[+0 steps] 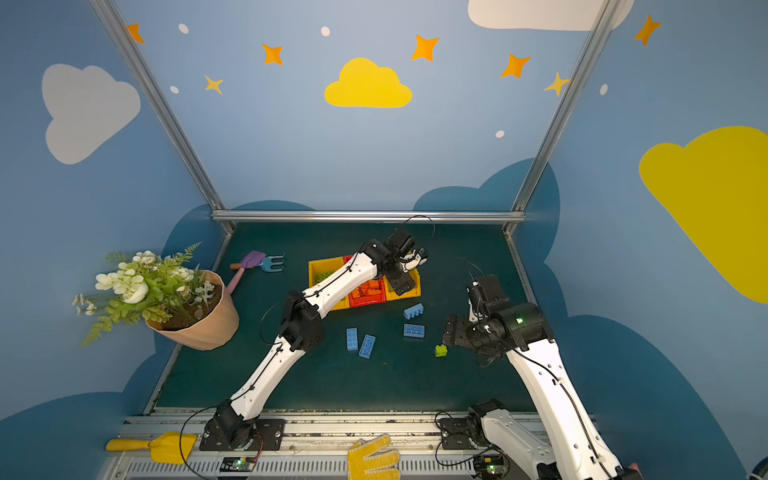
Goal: Sort the legos into containers by color
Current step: 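Withdraw the right gripper while the left gripper reaches into the far yellow bin, then close the left gripper on the green 2x2 brick and lift it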
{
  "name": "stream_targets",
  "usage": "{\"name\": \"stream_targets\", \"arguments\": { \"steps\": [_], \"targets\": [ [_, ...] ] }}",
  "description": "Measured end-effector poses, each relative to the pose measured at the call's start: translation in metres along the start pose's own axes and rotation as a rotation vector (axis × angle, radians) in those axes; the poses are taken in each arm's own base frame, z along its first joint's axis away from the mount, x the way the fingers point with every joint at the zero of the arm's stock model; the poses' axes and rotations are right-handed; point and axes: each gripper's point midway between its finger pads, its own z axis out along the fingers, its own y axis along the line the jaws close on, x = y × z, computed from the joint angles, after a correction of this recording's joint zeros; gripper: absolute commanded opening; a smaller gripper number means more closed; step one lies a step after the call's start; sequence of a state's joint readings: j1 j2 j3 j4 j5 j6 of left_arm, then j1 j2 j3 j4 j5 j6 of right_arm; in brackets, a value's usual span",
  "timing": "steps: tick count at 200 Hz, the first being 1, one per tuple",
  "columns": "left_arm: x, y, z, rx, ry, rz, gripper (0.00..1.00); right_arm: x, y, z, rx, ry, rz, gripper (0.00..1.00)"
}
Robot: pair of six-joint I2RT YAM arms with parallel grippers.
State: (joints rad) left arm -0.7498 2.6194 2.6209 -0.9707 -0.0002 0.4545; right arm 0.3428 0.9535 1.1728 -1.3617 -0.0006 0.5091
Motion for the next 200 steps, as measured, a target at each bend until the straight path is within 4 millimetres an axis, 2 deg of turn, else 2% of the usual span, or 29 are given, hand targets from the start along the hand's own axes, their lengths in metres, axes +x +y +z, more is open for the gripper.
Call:
{"name": "stream_targets", "arguments": {
  "steps": [13,43,82,107,142,200],
  "targets": [
    [0.004,0.006,0.009,-0.015,0.008,0.0,0.84,0.003,-0.002,-0.002,0.004,0.004,0.004,0.94],
    [0.006,0.024,0.021,-0.05,-0.005,-0.011,0.84,0.008,-0.007,-0.001,0.028,0.024,0.008,0.94],
    [0.003,0.047,0.027,-0.08,-0.043,-0.038,0.83,0.009,-0.01,0.002,0.051,0.046,0.015,0.94],
    [0.001,0.053,0.029,-0.071,-0.069,-0.05,0.74,0.007,-0.01,0.006,0.069,0.064,0.02,0.94],
    [-0.002,0.053,0.037,-0.058,-0.093,-0.051,0.7,0.002,-0.01,0.006,0.081,0.067,0.023,0.94],
    [-0.001,0.036,0.051,-0.046,-0.081,-0.002,0.68,0.0,-0.011,0.005,0.091,0.061,0.038,0.94]
  ]
}}
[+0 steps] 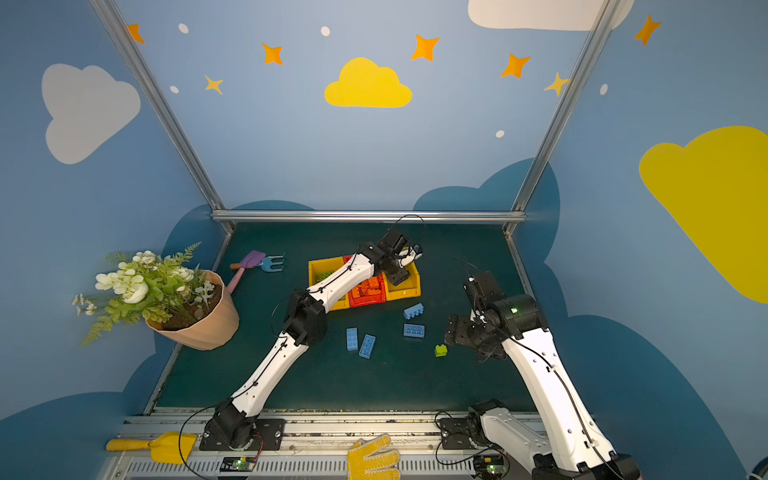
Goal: Sort the legos into containers by color
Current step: 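Close the left gripper on the green 2x2 brick and lift it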
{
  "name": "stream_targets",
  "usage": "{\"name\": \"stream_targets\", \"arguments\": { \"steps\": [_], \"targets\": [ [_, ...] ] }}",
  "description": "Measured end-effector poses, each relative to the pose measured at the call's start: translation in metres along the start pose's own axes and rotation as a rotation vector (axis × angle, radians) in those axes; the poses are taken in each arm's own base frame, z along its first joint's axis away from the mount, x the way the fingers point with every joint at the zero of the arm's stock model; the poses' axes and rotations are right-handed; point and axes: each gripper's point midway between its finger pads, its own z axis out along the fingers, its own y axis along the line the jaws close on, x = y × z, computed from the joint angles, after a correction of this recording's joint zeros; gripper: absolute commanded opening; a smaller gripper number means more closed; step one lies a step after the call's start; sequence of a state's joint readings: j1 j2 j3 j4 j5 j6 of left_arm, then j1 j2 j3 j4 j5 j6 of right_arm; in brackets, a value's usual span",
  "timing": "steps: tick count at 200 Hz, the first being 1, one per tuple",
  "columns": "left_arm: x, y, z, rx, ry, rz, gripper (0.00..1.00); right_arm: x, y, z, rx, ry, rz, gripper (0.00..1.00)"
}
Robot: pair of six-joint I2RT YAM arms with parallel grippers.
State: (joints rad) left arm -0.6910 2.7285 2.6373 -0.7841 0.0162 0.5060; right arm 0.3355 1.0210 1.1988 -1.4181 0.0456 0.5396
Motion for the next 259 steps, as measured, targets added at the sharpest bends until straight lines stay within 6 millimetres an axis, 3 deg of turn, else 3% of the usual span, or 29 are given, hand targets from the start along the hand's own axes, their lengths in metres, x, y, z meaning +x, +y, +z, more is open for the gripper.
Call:
{"name": "stream_targets", "arguments": {
  "steps": [35,127,148,169,192,240,259],
  "targets": [
    [0.019,-0.012,0.011,0.008,0.065,0.019,0.68,0.0,0.0,0.0,-0.001,-0.002,0.006,0.94],
    [0.04,-0.005,-0.002,0.031,0.146,-0.029,0.67,0.0,-0.001,0.001,-0.011,-0.019,0.014,0.94],
    [0.048,-0.003,-0.003,0.059,0.167,-0.062,0.58,0.0,-0.001,0.001,-0.011,-0.019,0.016,0.94],
    [0.053,-0.002,-0.005,0.074,0.18,-0.082,0.42,0.0,-0.001,0.001,-0.012,-0.021,0.02,0.94],
    [0.057,-0.003,-0.006,0.081,0.197,-0.098,0.38,0.001,-0.001,-0.001,-0.019,-0.03,0.024,0.94],
    [0.058,-0.005,-0.008,0.084,0.207,-0.124,0.14,0.005,-0.002,-0.006,-0.046,-0.058,0.044,0.94],
    [0.059,-0.005,-0.008,0.084,0.208,-0.128,0.09,0.008,-0.002,-0.007,-0.057,-0.061,0.052,0.94]
  ]
}}
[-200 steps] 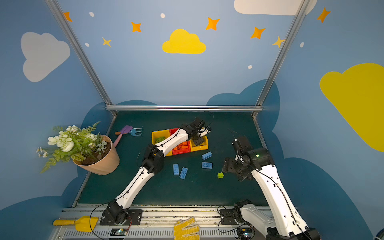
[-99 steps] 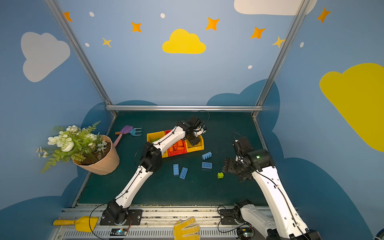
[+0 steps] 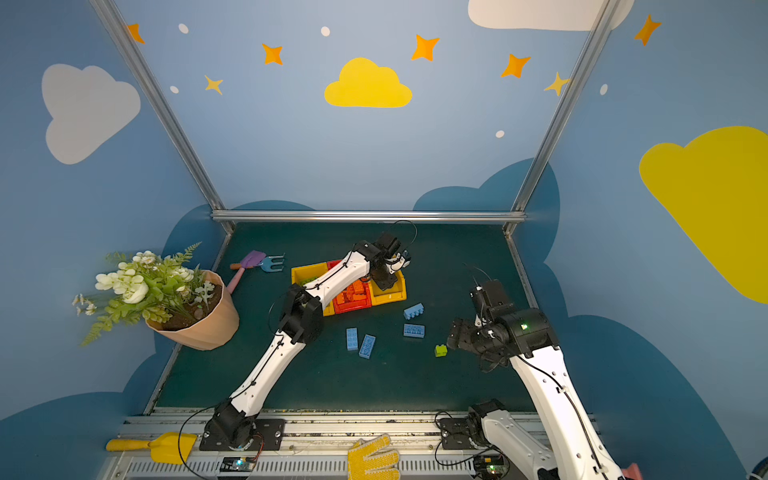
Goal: Sort the legos into containers by color
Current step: 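Close the left gripper on the green 2x2 brick and lift it, then carry the 2x2 brick into the yellow bin nearest the left arm, release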
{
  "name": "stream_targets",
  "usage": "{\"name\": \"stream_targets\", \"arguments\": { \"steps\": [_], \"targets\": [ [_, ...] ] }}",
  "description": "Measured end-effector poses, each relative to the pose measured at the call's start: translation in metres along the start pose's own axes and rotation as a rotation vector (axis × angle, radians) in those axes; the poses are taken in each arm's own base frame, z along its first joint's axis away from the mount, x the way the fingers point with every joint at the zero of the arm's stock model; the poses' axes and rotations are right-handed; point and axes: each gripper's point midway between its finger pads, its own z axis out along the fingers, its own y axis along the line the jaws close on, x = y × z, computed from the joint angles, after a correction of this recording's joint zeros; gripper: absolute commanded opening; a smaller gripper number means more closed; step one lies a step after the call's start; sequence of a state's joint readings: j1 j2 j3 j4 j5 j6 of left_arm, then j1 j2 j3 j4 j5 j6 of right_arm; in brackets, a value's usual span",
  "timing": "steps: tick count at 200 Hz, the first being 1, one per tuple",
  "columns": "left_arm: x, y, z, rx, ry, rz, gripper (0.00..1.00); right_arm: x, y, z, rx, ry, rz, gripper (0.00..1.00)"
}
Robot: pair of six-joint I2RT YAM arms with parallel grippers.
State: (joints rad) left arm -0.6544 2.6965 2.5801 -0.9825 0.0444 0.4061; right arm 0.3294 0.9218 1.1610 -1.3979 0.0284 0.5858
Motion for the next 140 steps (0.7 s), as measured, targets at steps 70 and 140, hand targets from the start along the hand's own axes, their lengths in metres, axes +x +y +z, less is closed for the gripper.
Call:
{"name": "stream_targets", "arguments": {
  "steps": [70,140],
  "targets": [
    [-0.006,0.017,-0.026,-0.072,-0.018,-0.028,0.05,0.001,0.007,0.001,-0.043,0.001,0.012,0.94],
    [-0.016,0.058,-0.128,-0.158,-0.145,-0.199,0.05,-0.008,0.023,0.01,-0.097,0.005,-0.004,0.94]
  ]
}}
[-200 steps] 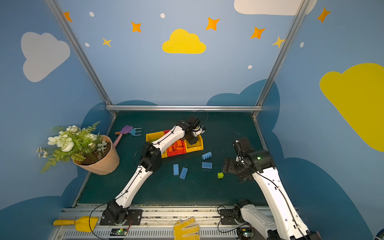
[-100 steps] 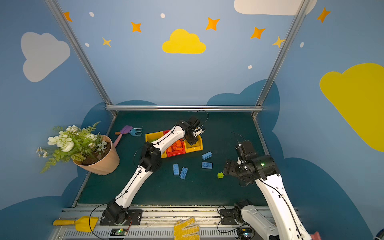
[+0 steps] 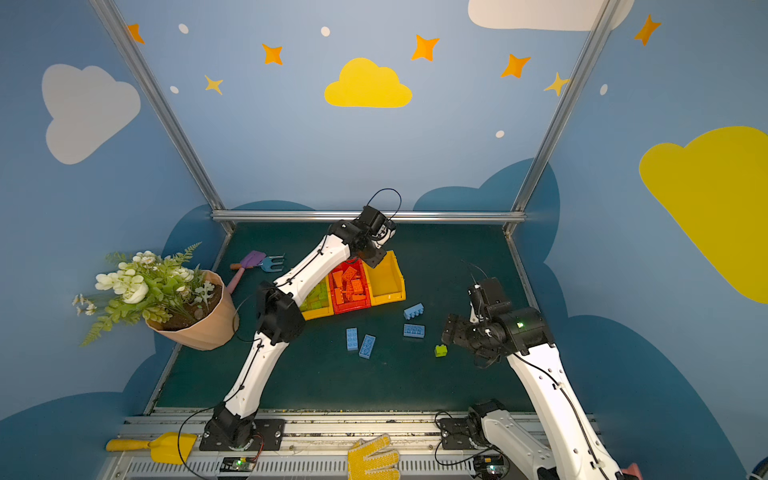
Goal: Sort the legos into containers by color
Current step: 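Carry the 2x2 brick into the yellow bin nearest the left arm, release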
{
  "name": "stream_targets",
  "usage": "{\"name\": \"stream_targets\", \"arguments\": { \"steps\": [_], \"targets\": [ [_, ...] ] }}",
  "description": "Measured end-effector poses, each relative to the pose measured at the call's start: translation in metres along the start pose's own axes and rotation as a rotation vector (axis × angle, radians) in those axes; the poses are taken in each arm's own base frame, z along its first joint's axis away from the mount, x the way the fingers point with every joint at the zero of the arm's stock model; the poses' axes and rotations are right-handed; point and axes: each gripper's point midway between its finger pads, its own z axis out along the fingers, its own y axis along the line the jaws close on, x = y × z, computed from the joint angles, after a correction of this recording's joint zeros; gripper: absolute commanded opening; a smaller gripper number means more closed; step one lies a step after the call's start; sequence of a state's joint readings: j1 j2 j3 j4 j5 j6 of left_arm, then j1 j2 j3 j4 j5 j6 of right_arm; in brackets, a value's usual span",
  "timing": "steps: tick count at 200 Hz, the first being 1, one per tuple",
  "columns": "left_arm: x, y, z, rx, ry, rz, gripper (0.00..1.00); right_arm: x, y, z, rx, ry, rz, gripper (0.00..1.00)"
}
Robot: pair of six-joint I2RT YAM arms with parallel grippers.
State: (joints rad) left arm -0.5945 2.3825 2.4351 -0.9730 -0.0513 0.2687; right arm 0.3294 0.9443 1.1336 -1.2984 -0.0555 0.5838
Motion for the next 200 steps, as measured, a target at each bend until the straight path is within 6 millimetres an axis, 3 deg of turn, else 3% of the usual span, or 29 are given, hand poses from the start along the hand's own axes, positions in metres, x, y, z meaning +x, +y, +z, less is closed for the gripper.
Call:
{"name": "stream_targets", "arguments": {
  "steps": [19,47,72,90,111,127,153,157,167,190,200],
  "targets": [
    [0.021,0.015,-0.034,-0.02,0.003,-0.076,0.05,-0.005,0.008,0.005,-0.025,0.007,-0.014,0.94],
    [0.076,0.04,-0.082,-0.065,0.012,-0.213,0.06,-0.009,0.018,0.018,-0.057,0.035,-0.036,0.94],
    [0.129,0.063,-0.1,-0.12,0.031,-0.355,0.07,-0.013,0.028,0.029,-0.079,0.063,-0.061,0.94],
    [0.165,0.076,-0.097,-0.151,0.072,-0.456,0.08,-0.016,0.035,0.037,-0.089,0.081,-0.087,0.94],
    [0.192,0.086,-0.085,-0.171,0.109,-0.545,0.08,-0.018,0.042,0.046,-0.093,0.103,-0.109,0.94],
    [0.201,0.092,-0.078,-0.178,0.12,-0.591,0.08,-0.02,0.048,0.049,-0.098,0.109,-0.129,0.94],
    [0.199,0.1,-0.066,-0.179,0.111,-0.627,0.13,-0.021,0.055,0.05,-0.107,0.102,-0.152,0.94],
    [0.198,0.1,-0.063,-0.177,0.112,-0.63,0.16,-0.021,0.056,0.05,-0.107,0.102,-0.154,0.94],
    [0.197,0.101,-0.056,-0.174,0.117,-0.635,0.36,-0.021,0.056,0.05,-0.103,0.099,-0.155,0.94],
    [0.2,0.1,-0.039,-0.167,0.145,-0.643,0.65,-0.021,0.053,0.051,-0.091,0.089,-0.144,0.94],
    [0.203,0.099,-0.034,-0.166,0.158,-0.635,0.68,-0.019,0.05,0.053,-0.081,0.089,-0.14,0.94]
  ]
}}
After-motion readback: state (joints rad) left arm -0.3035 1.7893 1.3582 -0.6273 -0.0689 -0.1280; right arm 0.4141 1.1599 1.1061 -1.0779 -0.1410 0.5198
